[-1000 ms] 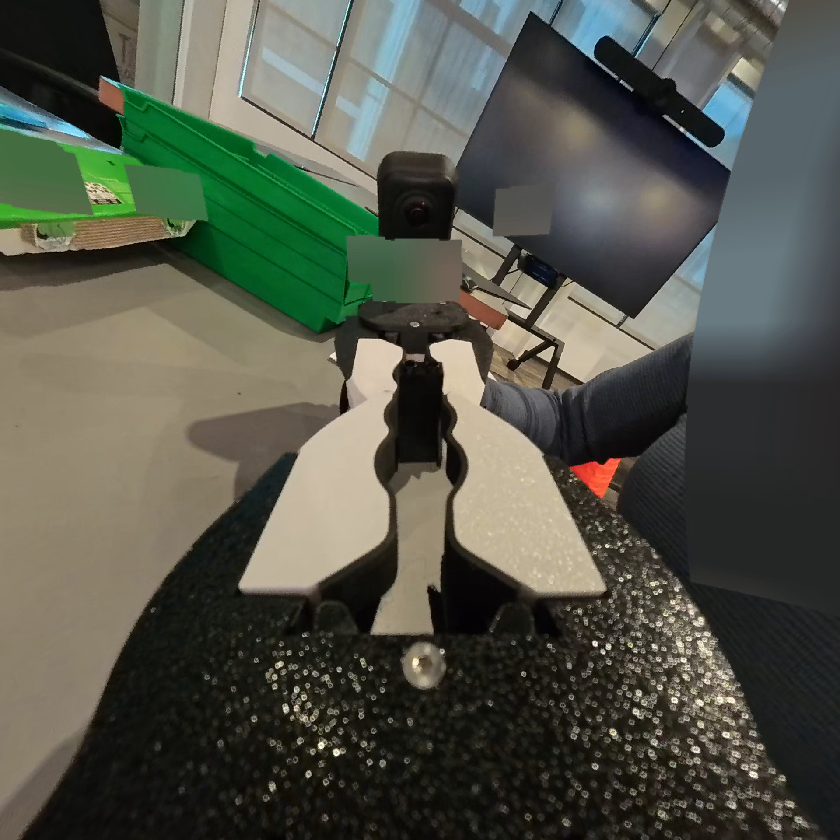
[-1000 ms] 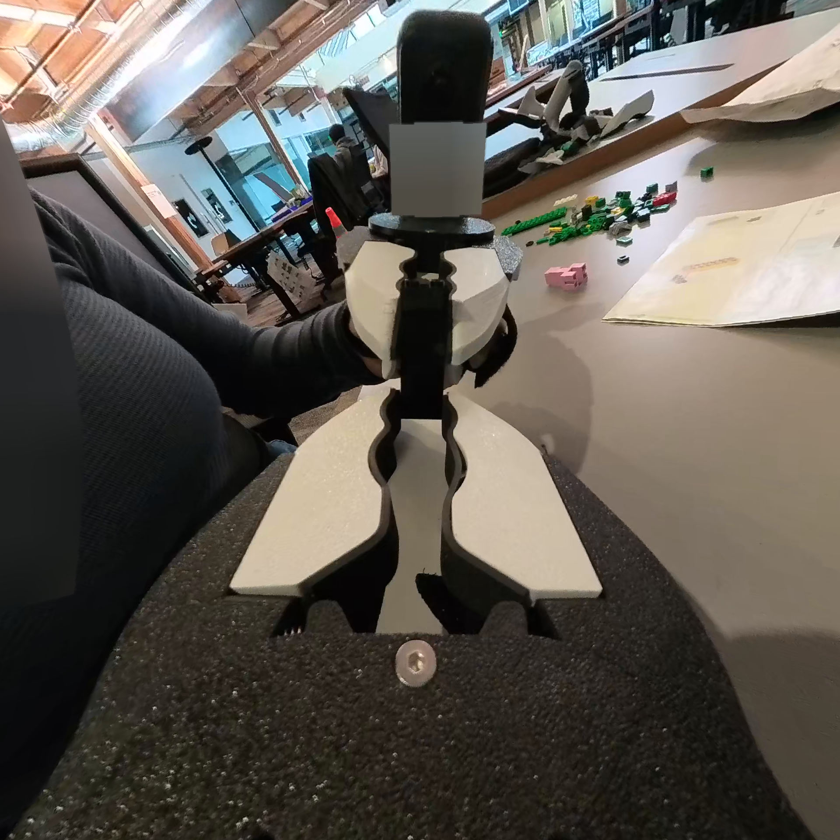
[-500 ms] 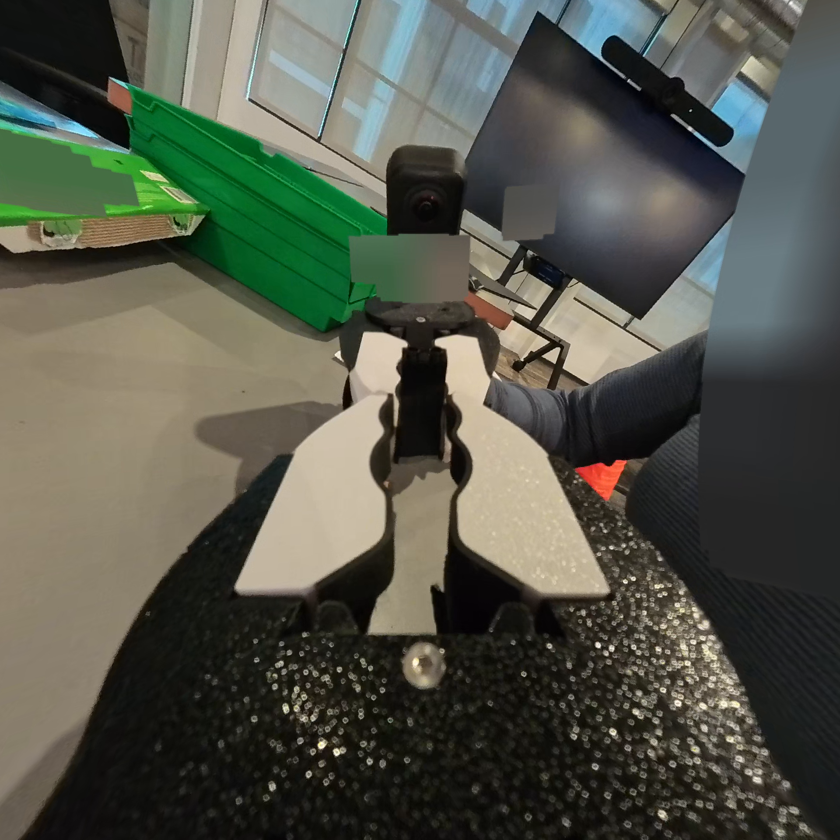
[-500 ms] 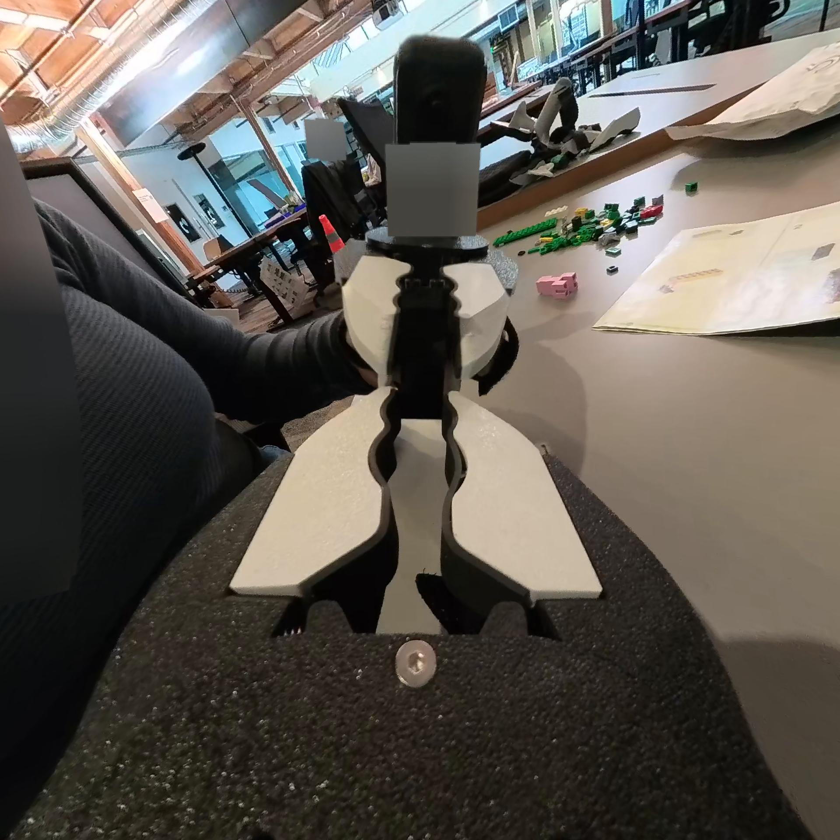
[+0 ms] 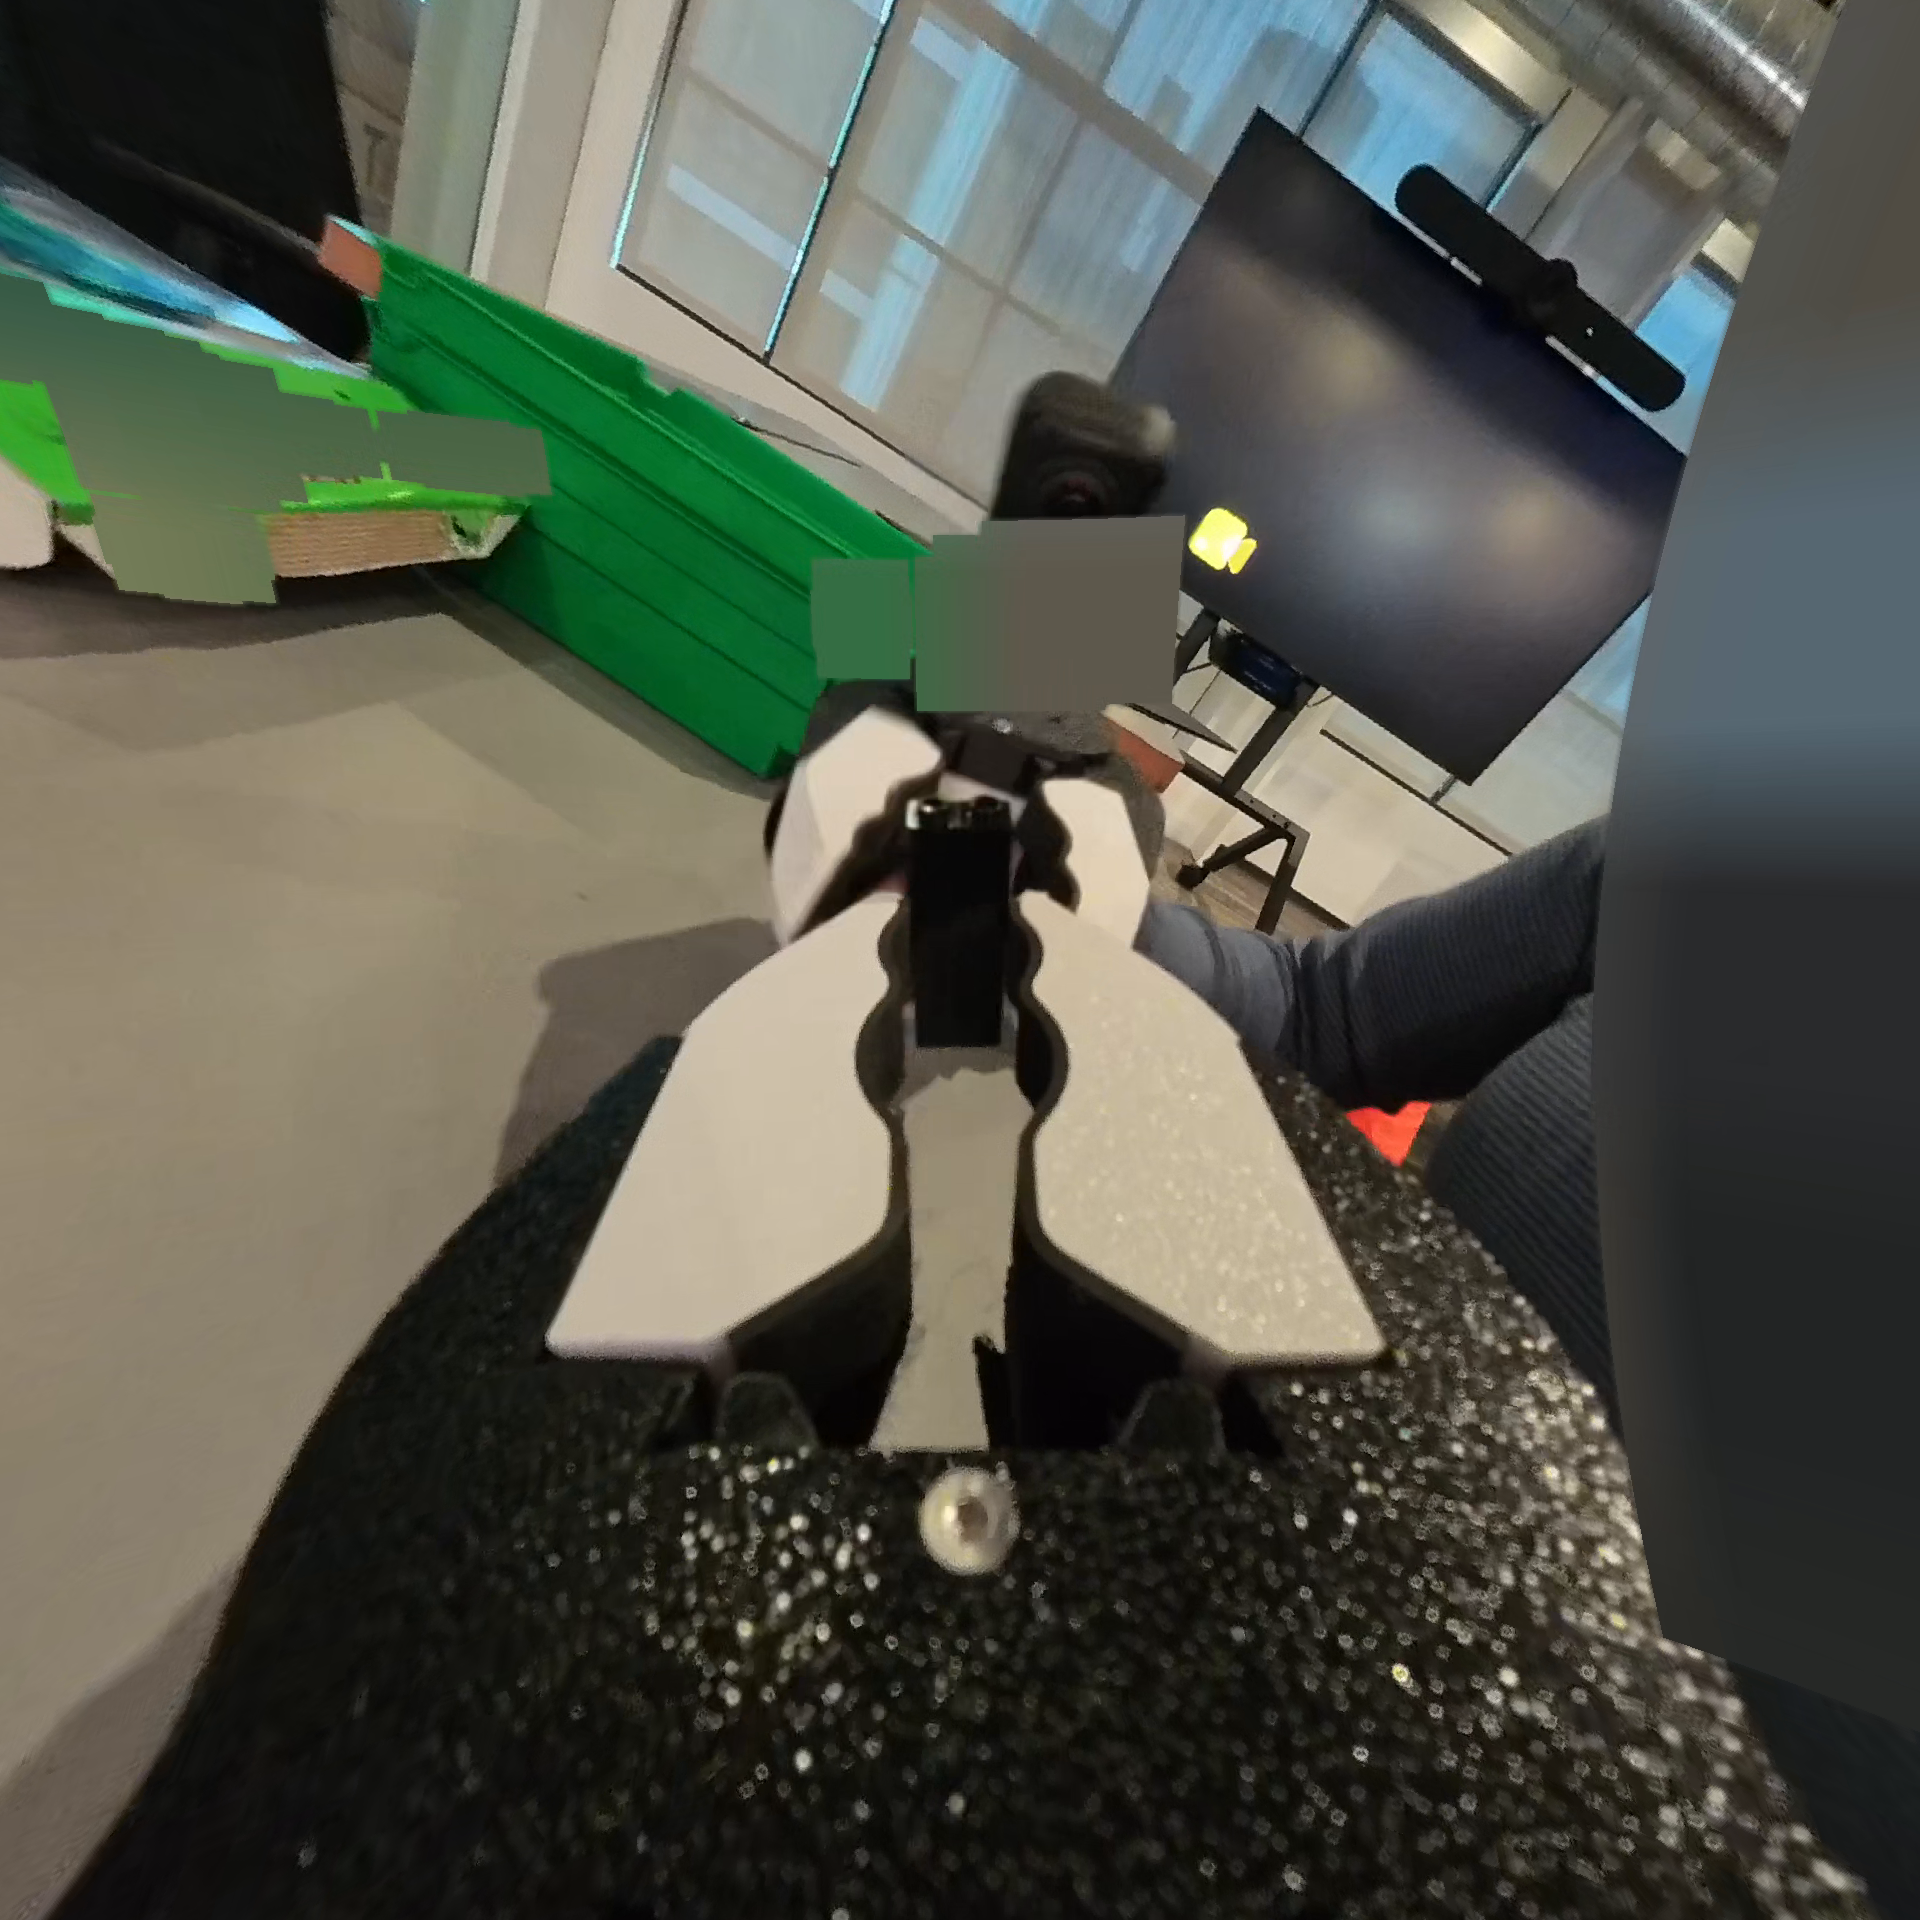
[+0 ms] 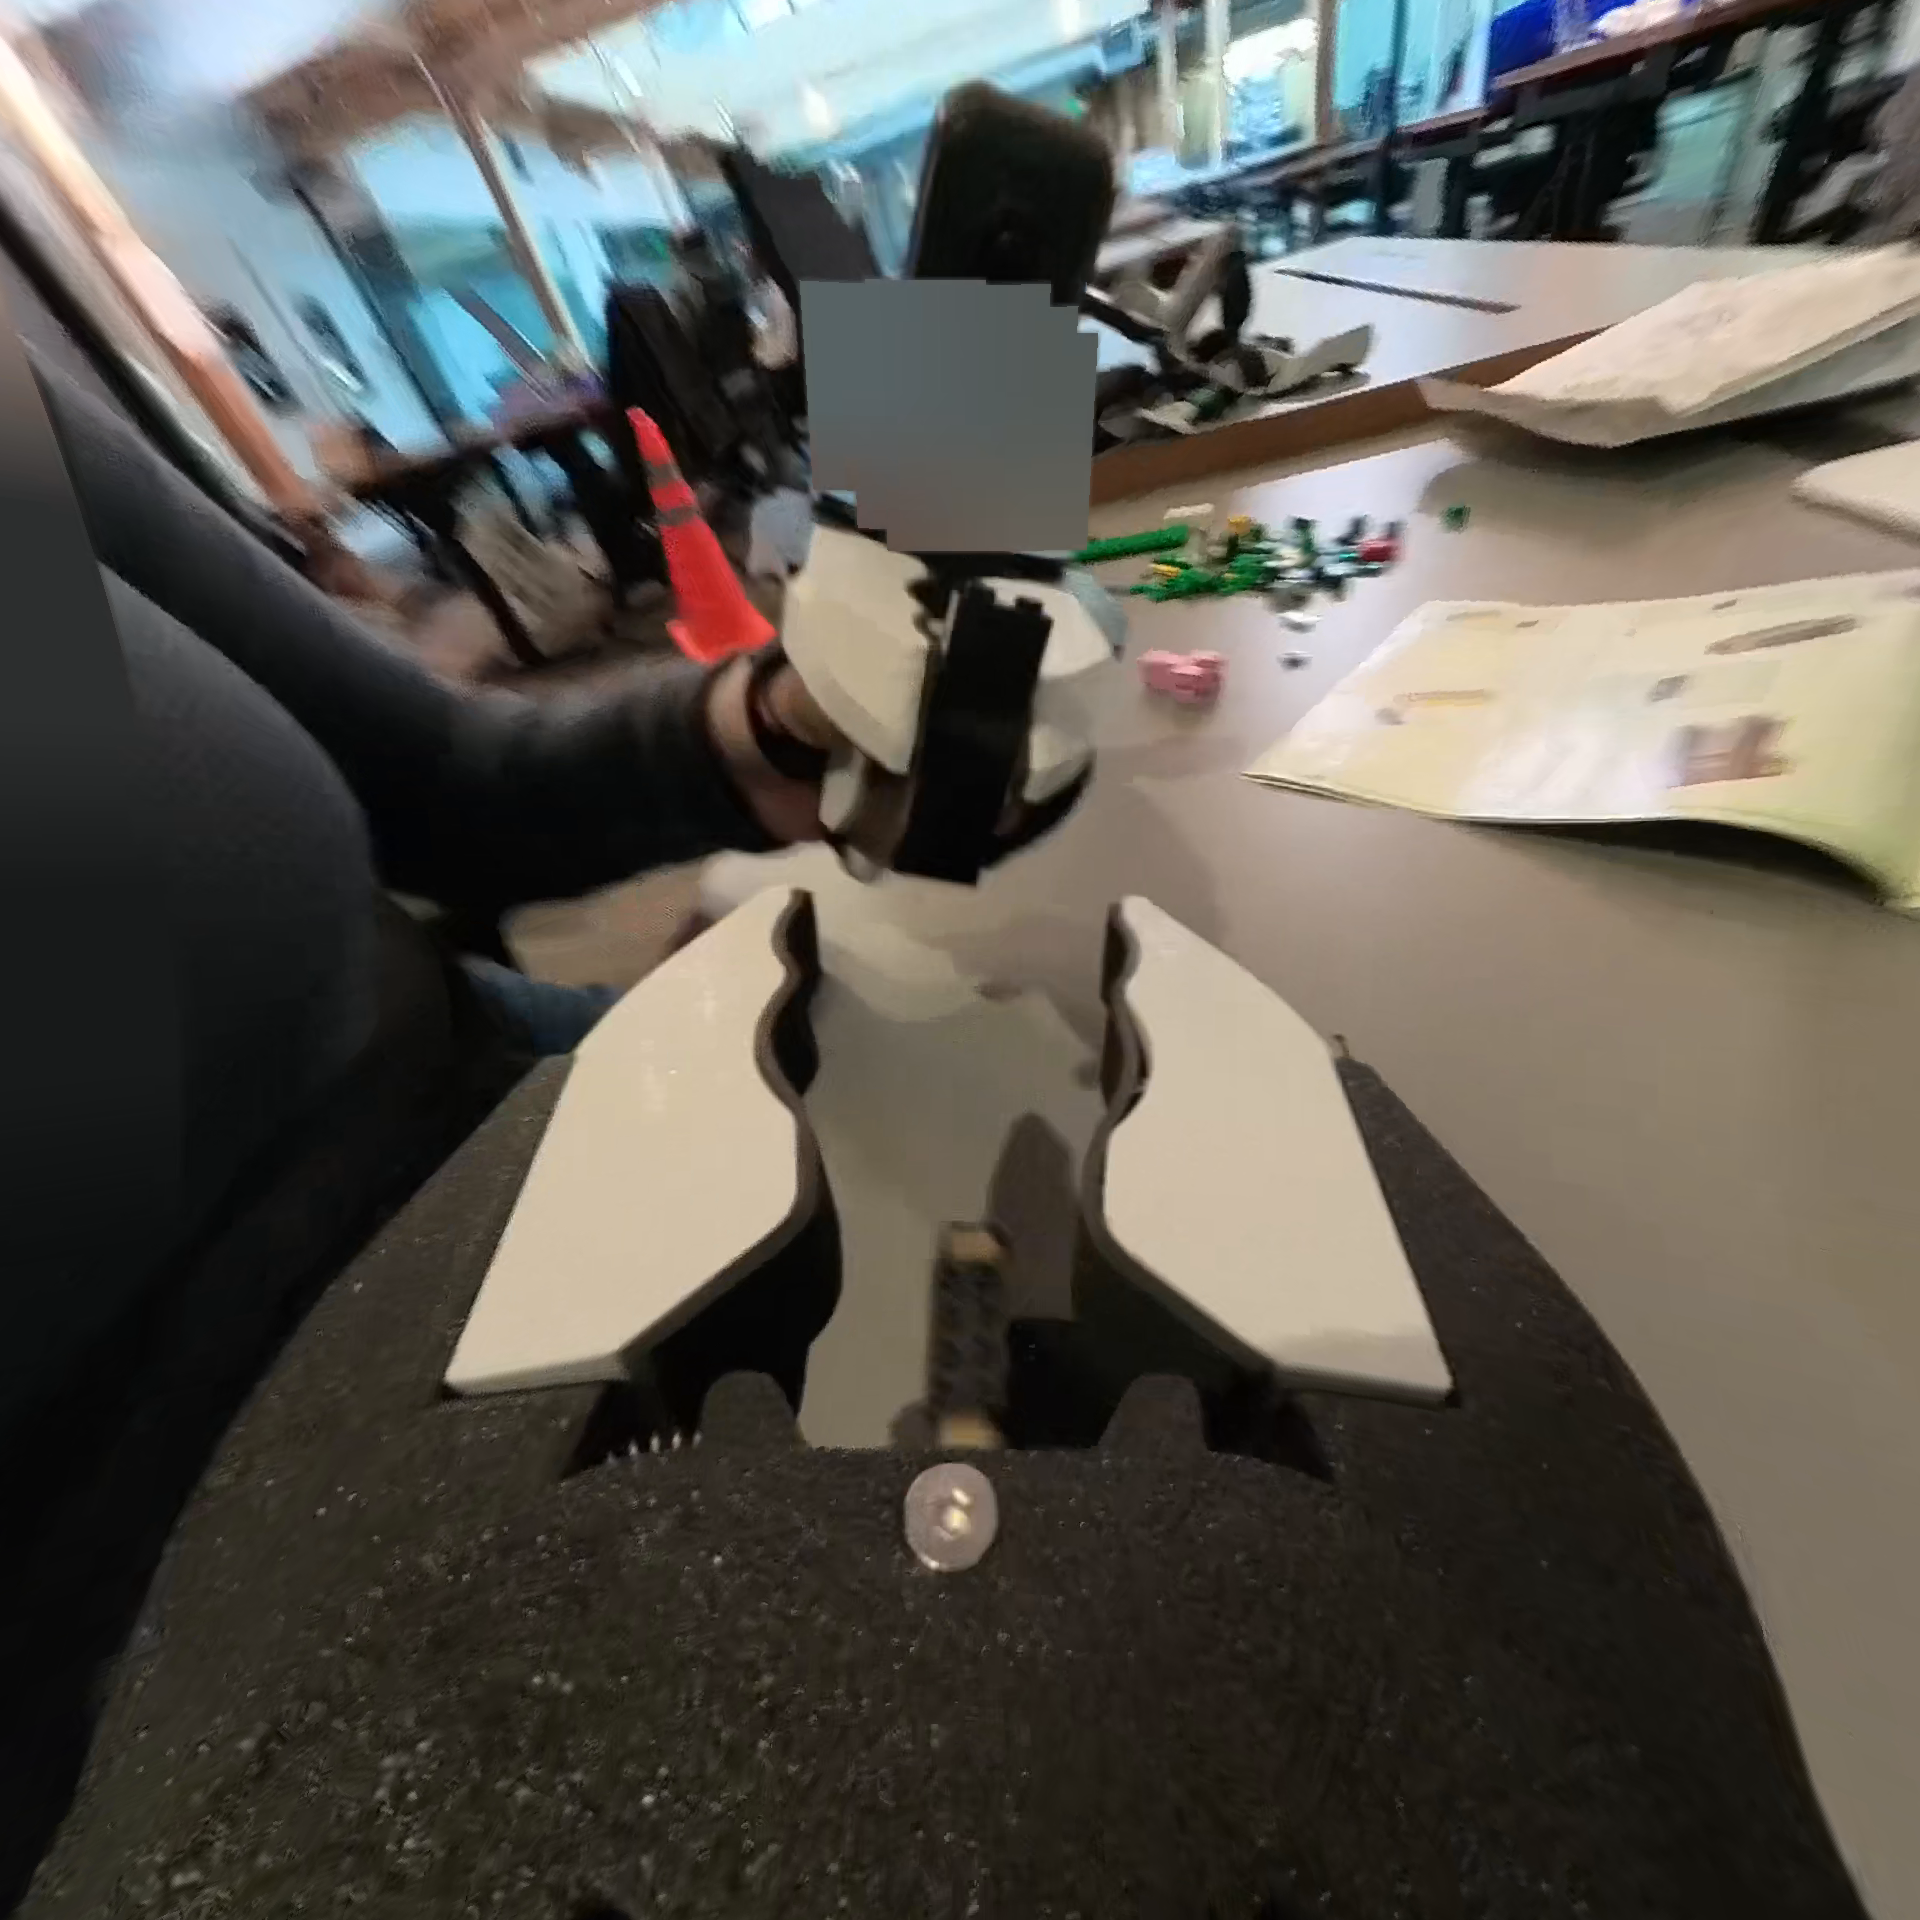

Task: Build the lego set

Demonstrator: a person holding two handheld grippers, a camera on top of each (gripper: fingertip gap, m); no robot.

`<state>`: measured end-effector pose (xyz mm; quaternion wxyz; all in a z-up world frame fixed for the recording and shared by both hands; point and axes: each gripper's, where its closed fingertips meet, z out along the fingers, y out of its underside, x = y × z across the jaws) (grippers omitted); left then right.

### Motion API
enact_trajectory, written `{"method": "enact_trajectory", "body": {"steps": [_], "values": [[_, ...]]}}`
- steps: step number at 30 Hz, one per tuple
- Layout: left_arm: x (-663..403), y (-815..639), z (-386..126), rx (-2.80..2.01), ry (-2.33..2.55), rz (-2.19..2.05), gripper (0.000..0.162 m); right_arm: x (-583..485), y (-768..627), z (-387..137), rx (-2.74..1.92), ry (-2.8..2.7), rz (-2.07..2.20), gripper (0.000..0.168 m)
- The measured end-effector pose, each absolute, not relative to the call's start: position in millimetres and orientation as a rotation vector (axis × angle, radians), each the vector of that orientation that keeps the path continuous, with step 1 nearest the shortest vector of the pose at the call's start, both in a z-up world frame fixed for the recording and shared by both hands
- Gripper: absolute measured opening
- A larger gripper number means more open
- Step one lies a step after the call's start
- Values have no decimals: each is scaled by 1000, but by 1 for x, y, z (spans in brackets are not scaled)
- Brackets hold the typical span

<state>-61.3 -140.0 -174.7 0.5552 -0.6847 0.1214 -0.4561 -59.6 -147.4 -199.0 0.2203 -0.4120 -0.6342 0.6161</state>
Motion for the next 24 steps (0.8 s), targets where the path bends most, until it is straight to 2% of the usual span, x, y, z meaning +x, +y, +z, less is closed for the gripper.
{"method": "enact_trajectory", "body": {"steps": [2, 7, 14, 24], "values": [[-69, -139, -178, -1636, 229, -1095, 16, -52, -120, -201, -1089, -1783, 1425, 66], [-67, -138, -196, -1693, 76, -1309, 17, -13, -95, -230, -1116, -1933, 1097, 80], [-57, -134, -214, -1714, -10, -1474, 16, 1, -111, -282, -1145, -2137, 1051, 80], [-67, -135, -212, -1690, -38, -1501, 17, -13, -113, -296, -1191, -2250, 1035, 85]]}}
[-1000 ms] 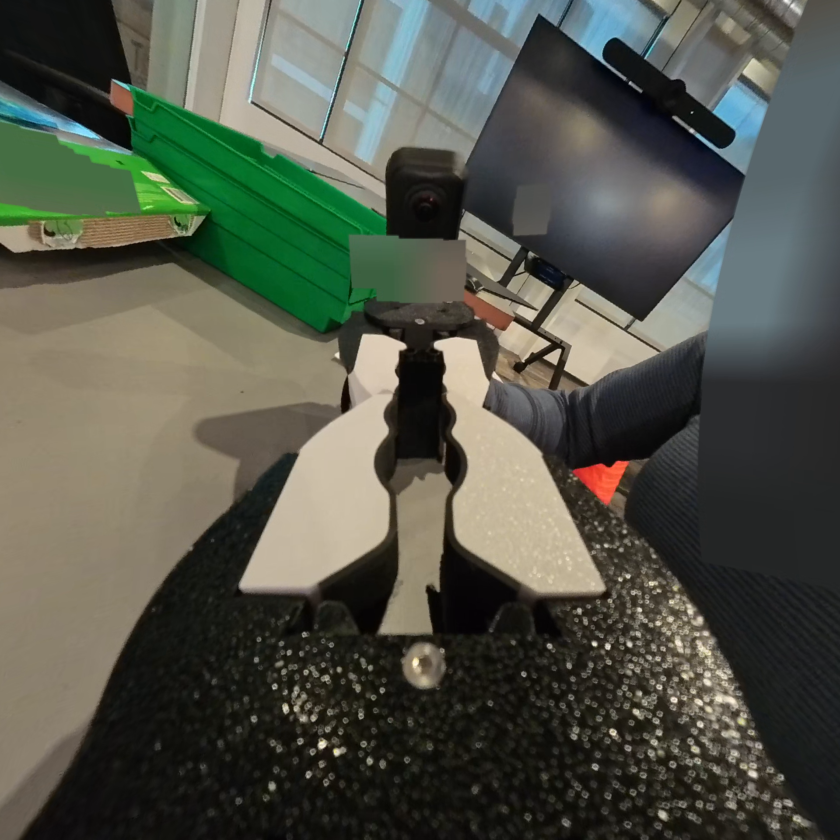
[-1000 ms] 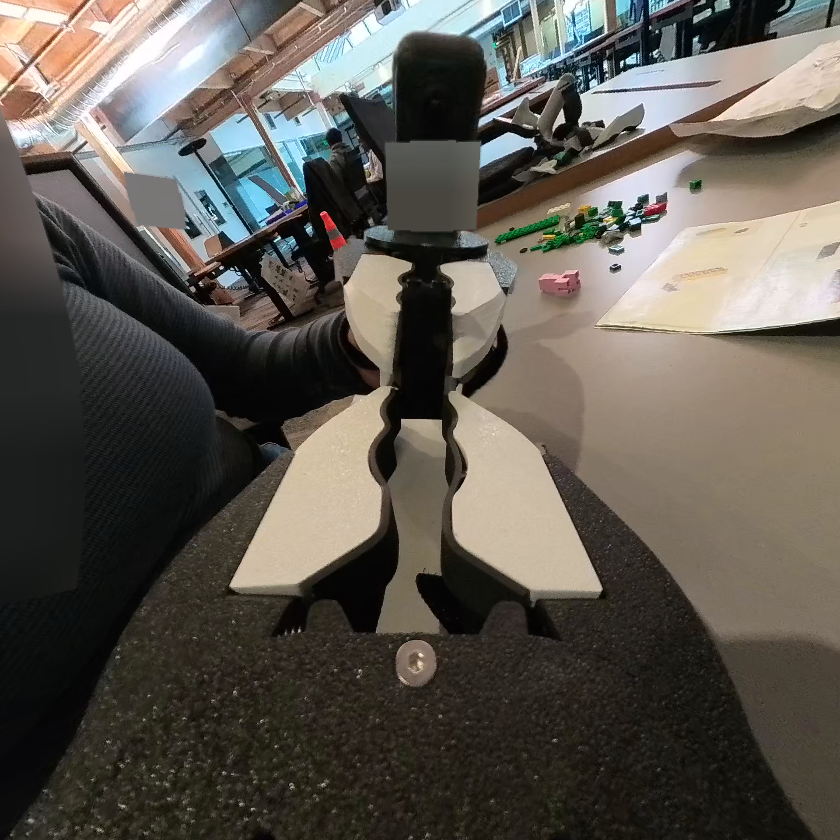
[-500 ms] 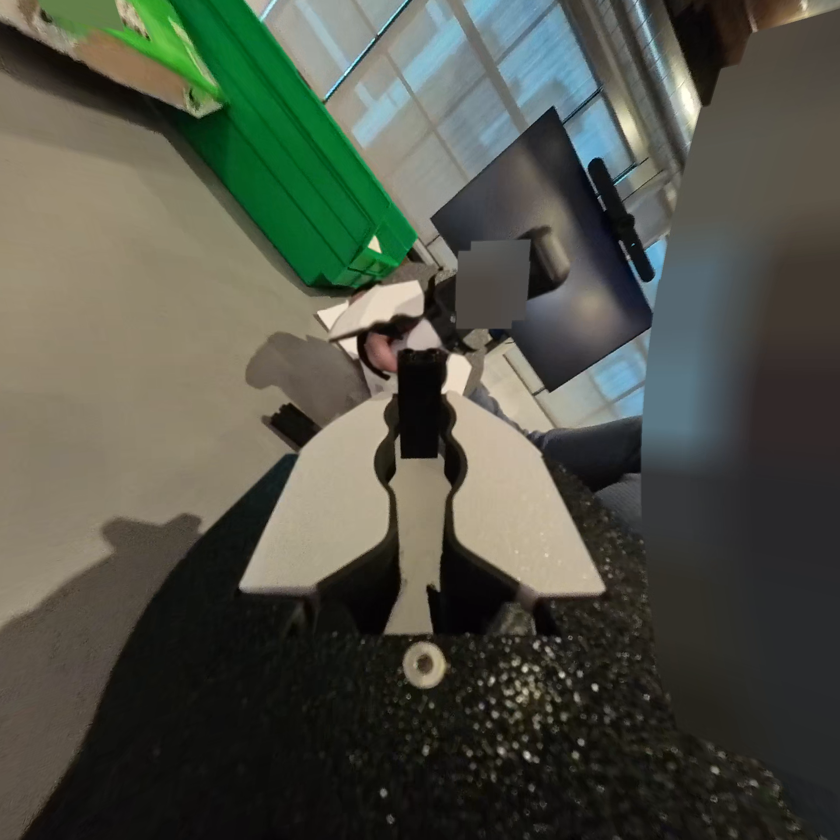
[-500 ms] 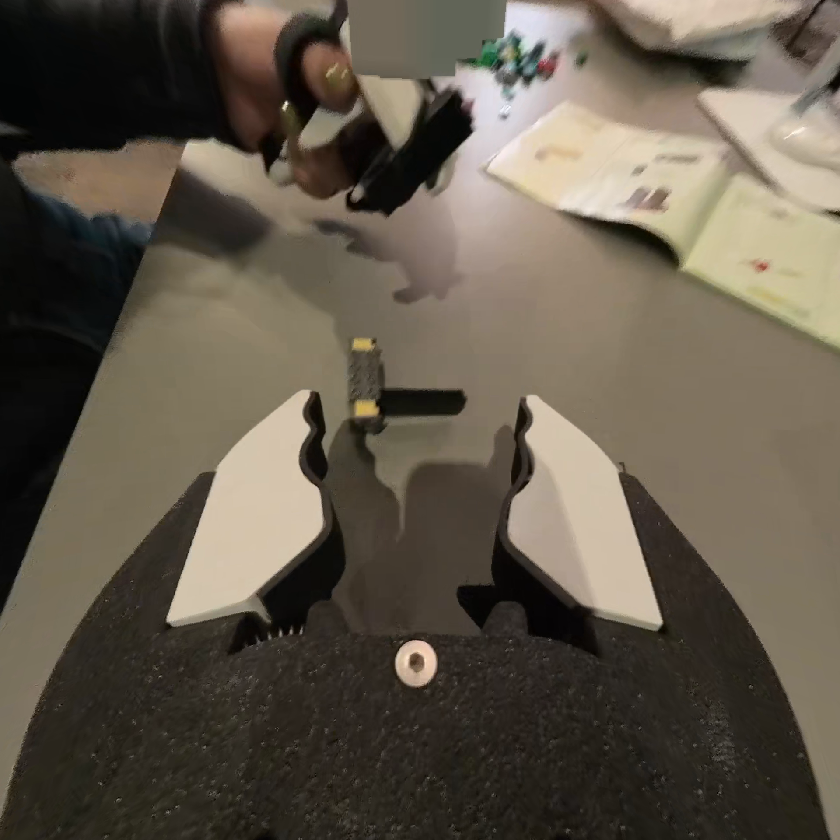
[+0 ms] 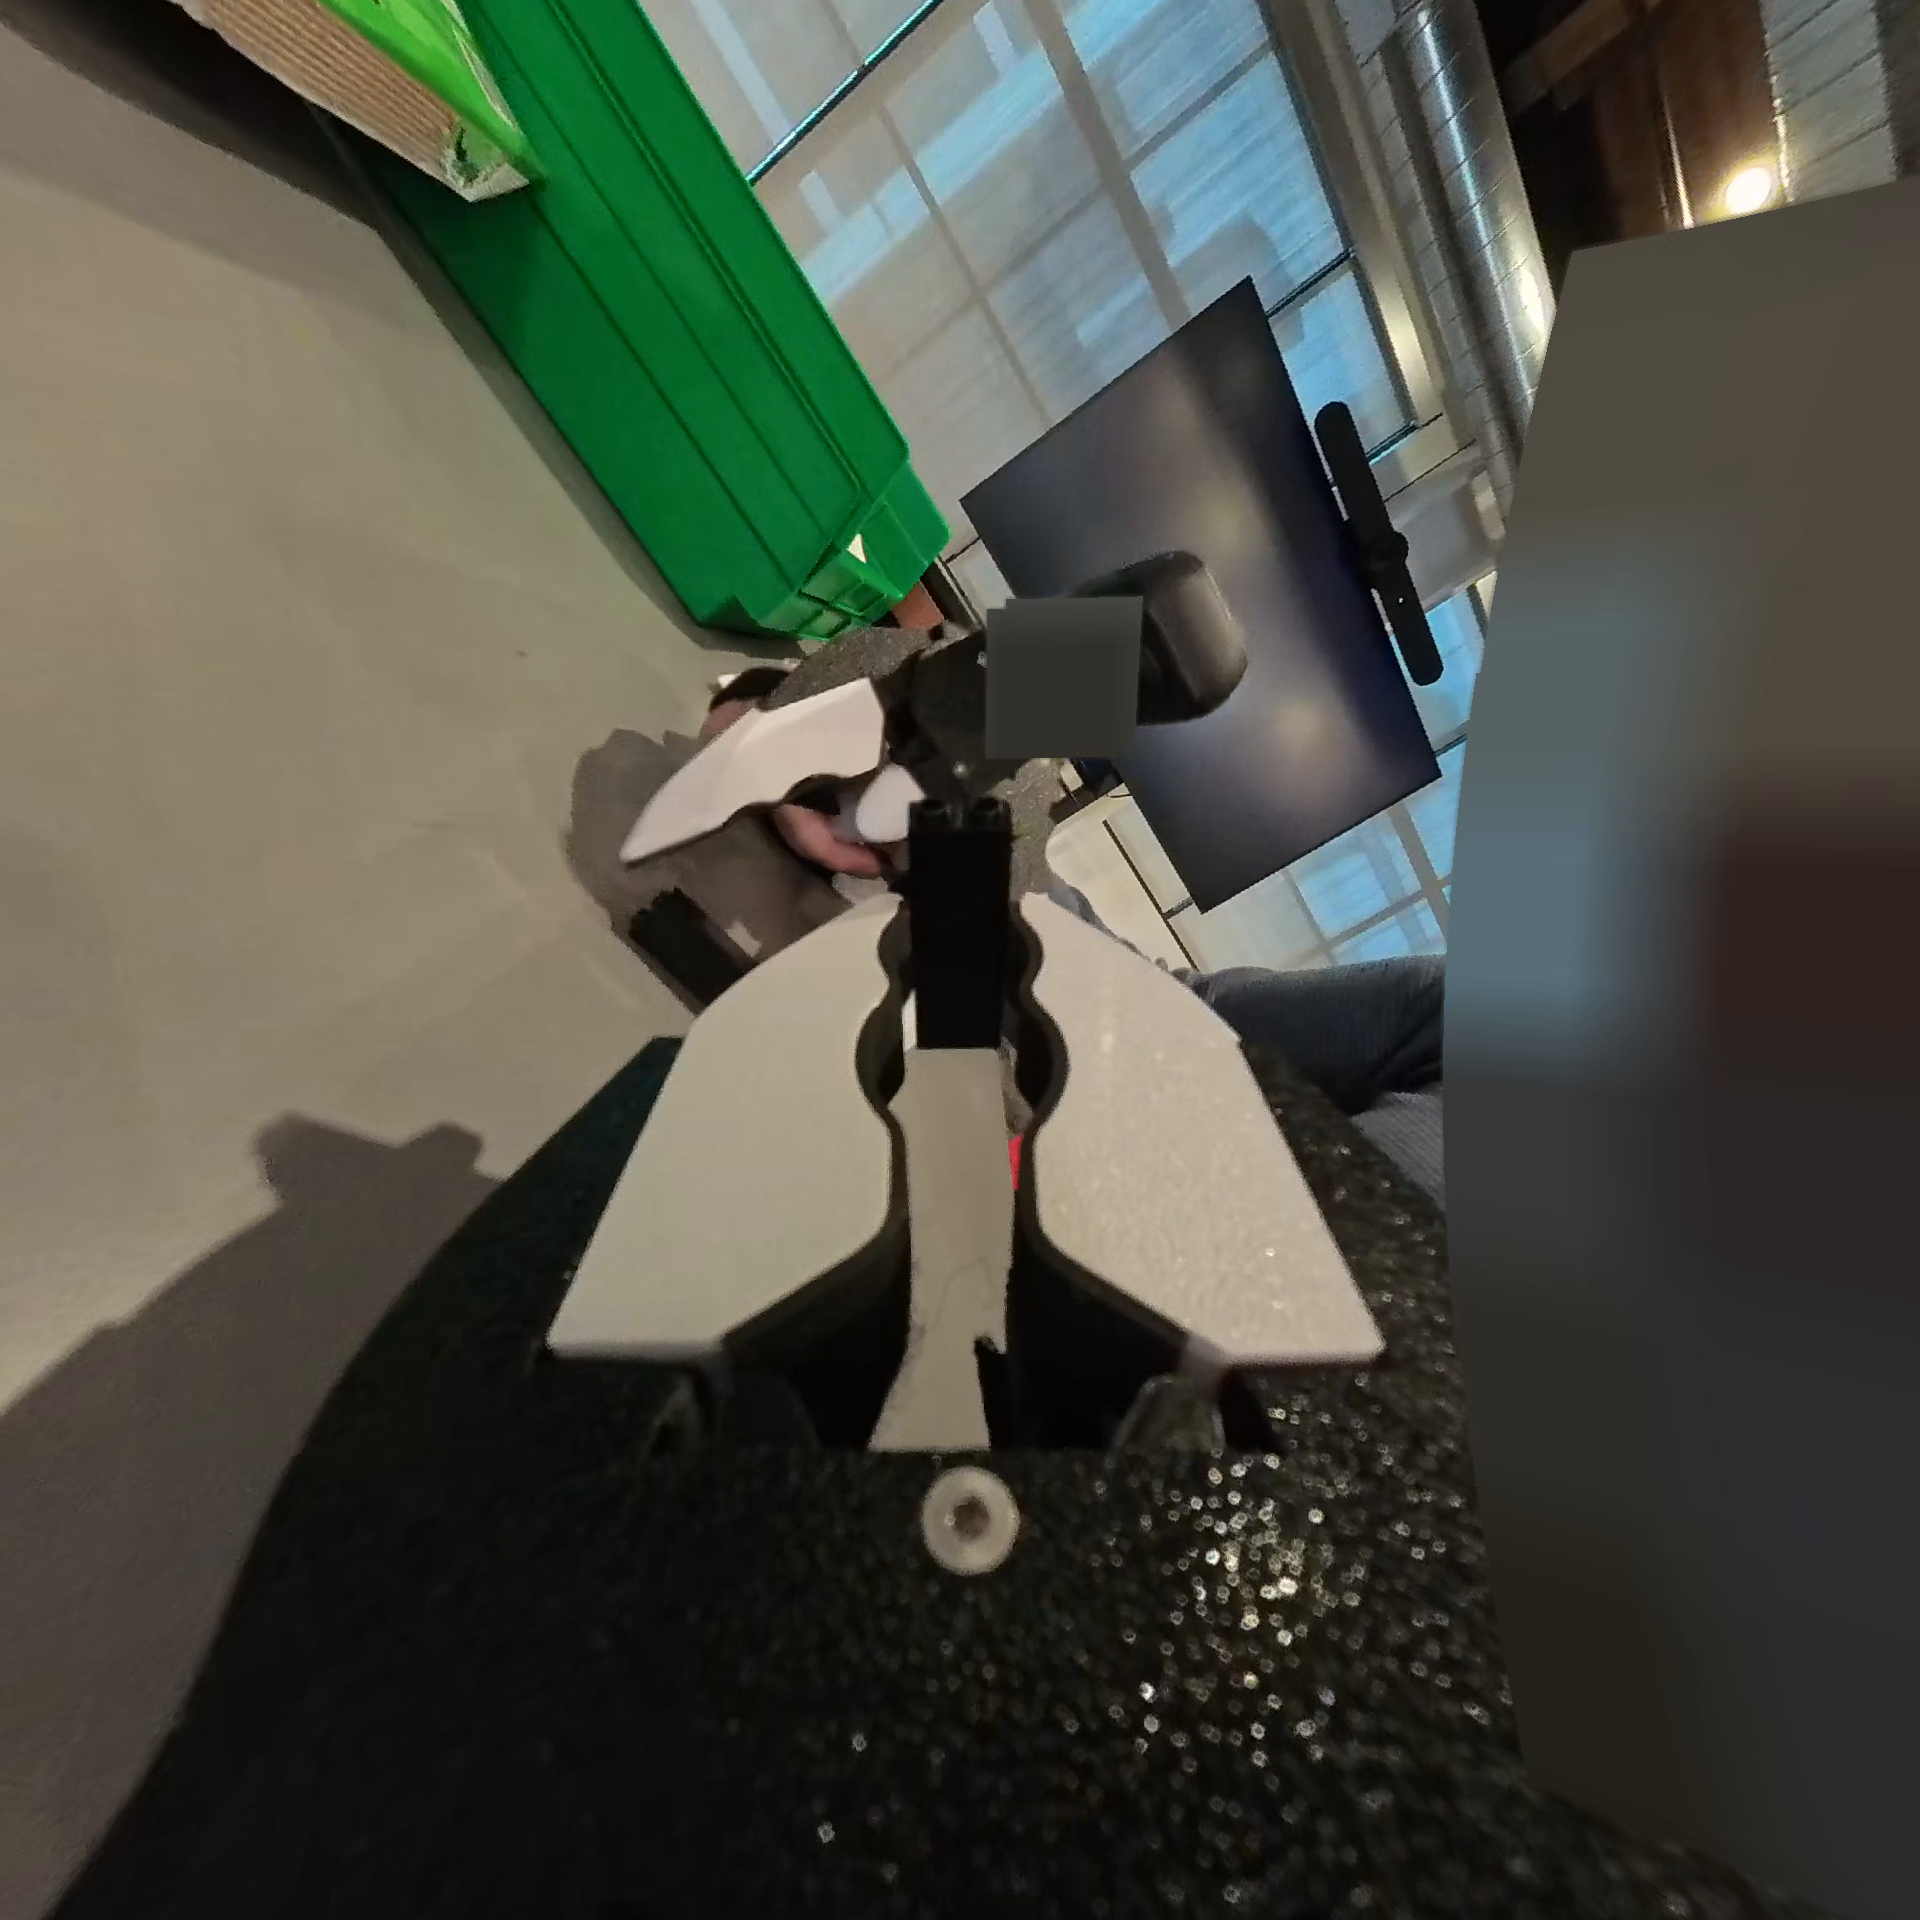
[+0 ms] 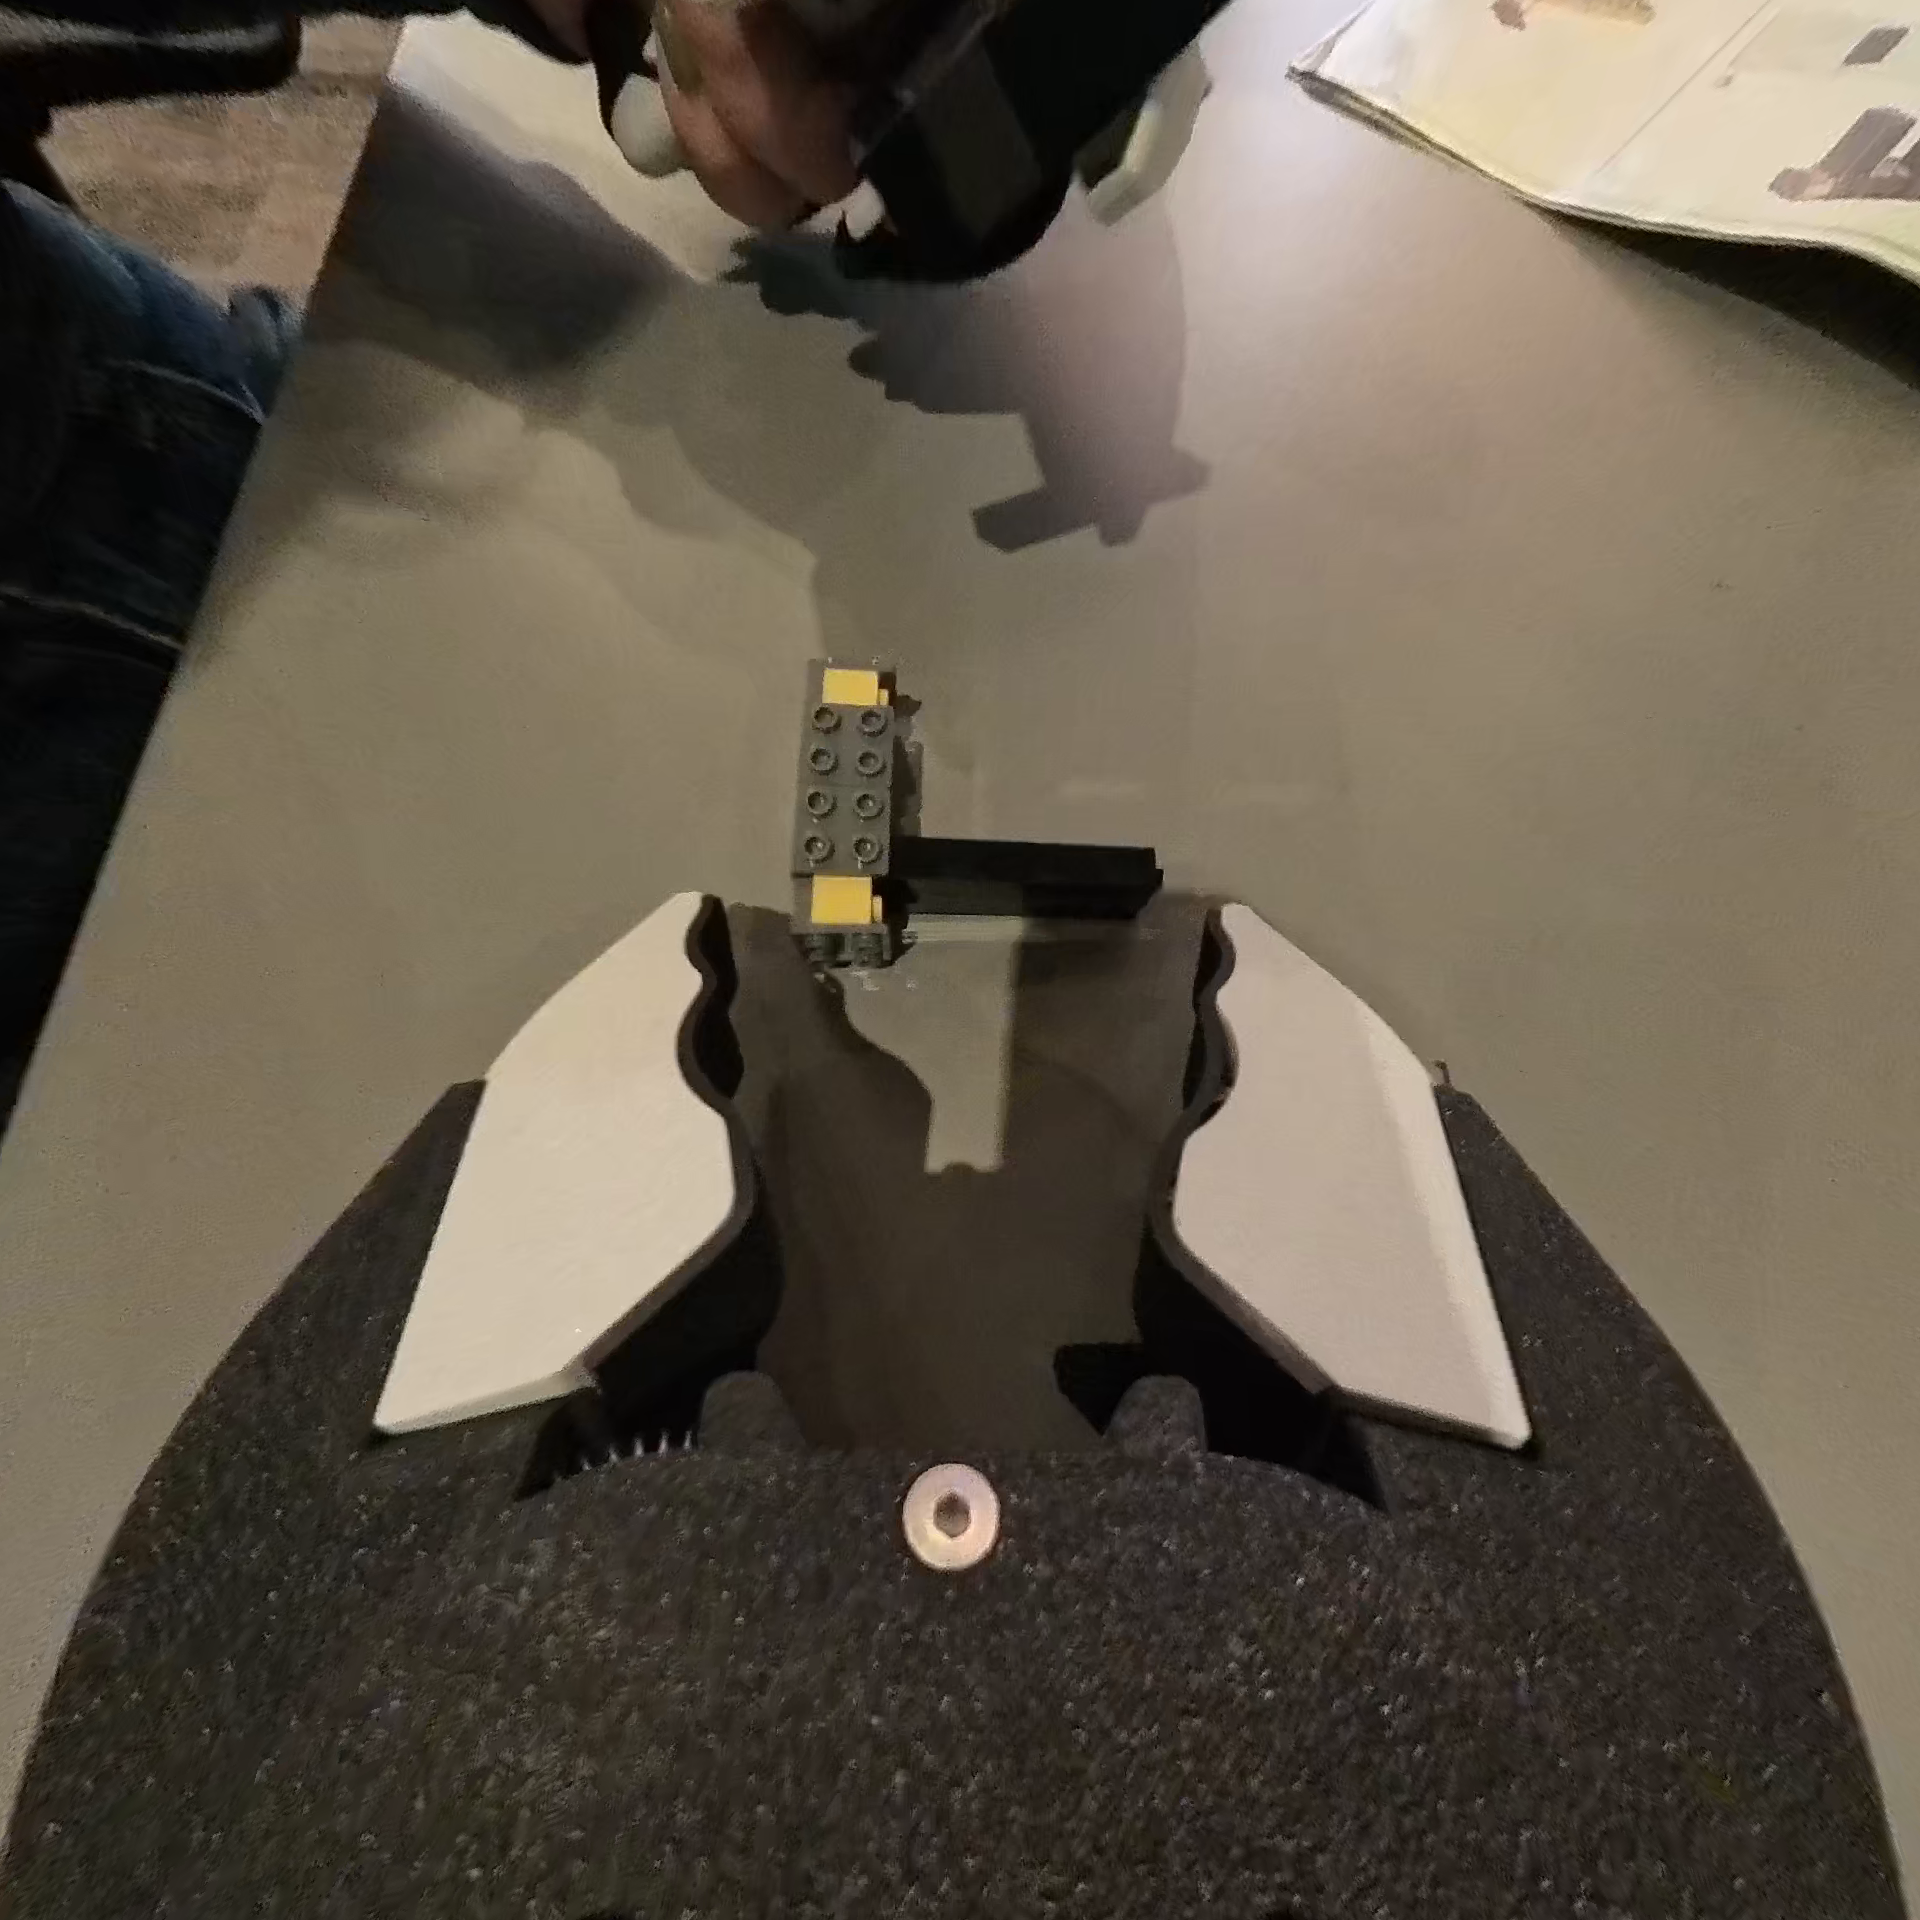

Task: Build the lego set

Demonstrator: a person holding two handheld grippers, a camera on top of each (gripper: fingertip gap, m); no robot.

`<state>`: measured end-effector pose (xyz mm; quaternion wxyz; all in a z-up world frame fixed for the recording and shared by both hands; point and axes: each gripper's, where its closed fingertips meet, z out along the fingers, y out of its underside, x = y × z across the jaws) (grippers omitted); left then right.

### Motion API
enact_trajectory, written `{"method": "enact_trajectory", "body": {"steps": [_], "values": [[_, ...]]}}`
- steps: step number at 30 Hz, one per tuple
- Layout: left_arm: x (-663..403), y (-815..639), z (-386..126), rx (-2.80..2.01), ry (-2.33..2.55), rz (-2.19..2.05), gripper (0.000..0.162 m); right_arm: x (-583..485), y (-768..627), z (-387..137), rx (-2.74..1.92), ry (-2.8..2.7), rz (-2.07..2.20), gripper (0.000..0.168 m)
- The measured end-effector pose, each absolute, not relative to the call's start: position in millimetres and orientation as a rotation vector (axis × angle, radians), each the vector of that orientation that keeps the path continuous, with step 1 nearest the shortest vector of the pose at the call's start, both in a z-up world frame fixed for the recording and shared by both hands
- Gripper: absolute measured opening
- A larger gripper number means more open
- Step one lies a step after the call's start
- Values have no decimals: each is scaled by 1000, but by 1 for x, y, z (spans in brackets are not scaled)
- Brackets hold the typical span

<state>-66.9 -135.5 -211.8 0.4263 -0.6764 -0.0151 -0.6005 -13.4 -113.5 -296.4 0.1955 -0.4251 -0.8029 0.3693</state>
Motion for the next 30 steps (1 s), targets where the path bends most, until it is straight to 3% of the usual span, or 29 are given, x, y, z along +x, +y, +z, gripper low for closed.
{"method": "enact_trajectory", "body": {"steps": [8, 16, 20, 28, 30], "values": [[-67, -136, -211, -1694, -19, -1511, 17, -20, -116, -302, -1184, -2304, 1013, 84], [-57, -140, -221, -1774, 35, -1501, 17, -24, -114, -298, -1176, -2251, 1016, 45], [-55, -142, -224, -1792, 52, -1505, 17, -23, -114, -299, -1184, -2261, 1012, 53], [-58, -150, -223, -1797, 74, -1510, 17, -16, -115, -296, -1127, -2258, 997, 20], [-59, -151, -223, -1788, 72, -1517, 16, -17, -117, -297, -1115, -2270, 986, 19]]}}
